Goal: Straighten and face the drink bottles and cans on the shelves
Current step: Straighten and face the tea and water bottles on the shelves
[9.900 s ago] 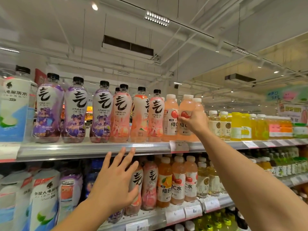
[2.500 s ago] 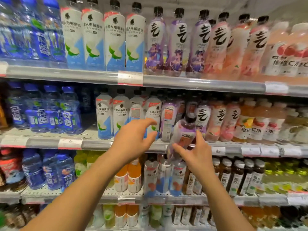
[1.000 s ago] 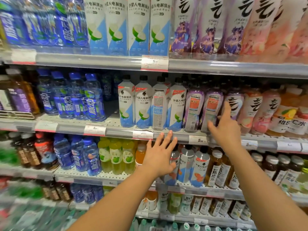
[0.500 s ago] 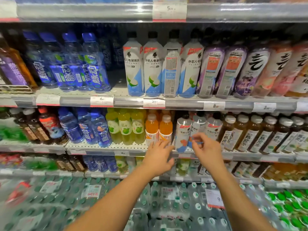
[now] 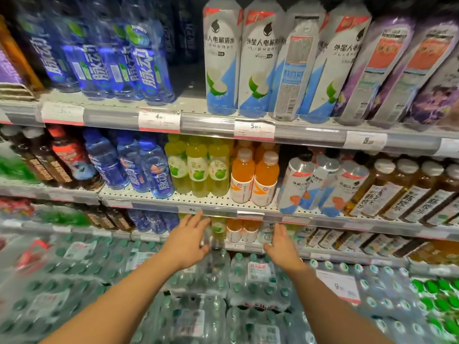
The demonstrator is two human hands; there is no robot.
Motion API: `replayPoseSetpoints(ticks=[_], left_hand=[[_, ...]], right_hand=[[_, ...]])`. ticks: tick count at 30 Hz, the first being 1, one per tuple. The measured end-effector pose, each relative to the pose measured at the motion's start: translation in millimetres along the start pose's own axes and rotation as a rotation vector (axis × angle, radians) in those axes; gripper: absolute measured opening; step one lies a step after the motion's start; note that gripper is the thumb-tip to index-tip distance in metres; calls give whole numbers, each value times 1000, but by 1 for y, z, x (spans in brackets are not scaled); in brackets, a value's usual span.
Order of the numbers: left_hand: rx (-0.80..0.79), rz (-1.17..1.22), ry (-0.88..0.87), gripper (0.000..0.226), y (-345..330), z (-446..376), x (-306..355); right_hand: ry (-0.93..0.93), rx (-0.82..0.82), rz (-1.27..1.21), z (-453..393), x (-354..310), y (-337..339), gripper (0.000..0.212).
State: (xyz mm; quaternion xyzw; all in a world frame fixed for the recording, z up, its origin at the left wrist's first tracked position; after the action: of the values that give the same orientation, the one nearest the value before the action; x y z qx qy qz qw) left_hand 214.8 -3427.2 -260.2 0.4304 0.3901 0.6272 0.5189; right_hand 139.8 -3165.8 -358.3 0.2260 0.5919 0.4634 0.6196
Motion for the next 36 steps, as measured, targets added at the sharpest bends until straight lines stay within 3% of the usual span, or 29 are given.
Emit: replayPoseSetpoints(ticks=[4, 8, 16, 19, 24, 31, 33, 36], left_hand=[[18, -42, -10, 85, 7, -21, -4], [-15, -19, 7, 90, -5, -44, 7], [107, -35, 120, 86, -17, -61, 9], [102, -44, 107, 88, -21, -61, 7], [134, -60, 61, 92, -19, -61, 4], [191, -45, 7, 92, -20, -62, 0], [247, 43, -17, 84, -16, -62, -3], [406, 387, -54, 62, -6, -51, -19]], right_hand=[[37, -33, -25, -21, -2, -12, 86], [-32, -23, 22, -29, 13, -13, 81], [-65, 97, -73, -64, 31, -17, 37], [-159, 32, -58, -69, 43, -20, 23], [-187, 137, 207, -75, 49, -12, 37], [-228, 227, 113, -50, 49, -20, 48], [-209, 227, 90, -47, 49, -24, 49], [-201, 214, 29, -40, 51, -24, 43]])
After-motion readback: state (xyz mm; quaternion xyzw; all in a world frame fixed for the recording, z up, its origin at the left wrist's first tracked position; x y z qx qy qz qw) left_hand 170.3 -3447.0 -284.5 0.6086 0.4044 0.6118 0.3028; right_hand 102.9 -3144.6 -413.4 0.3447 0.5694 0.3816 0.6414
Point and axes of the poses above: each hand's wrist, its own z-axis away from the middle knuckle, its own y-axis out of the back of the hand, x = y × z, the point moved 10 cm from there along -z, towards the middle knuckle, and after that the axes turned 8 degrees about y, right-handed, at the moved point
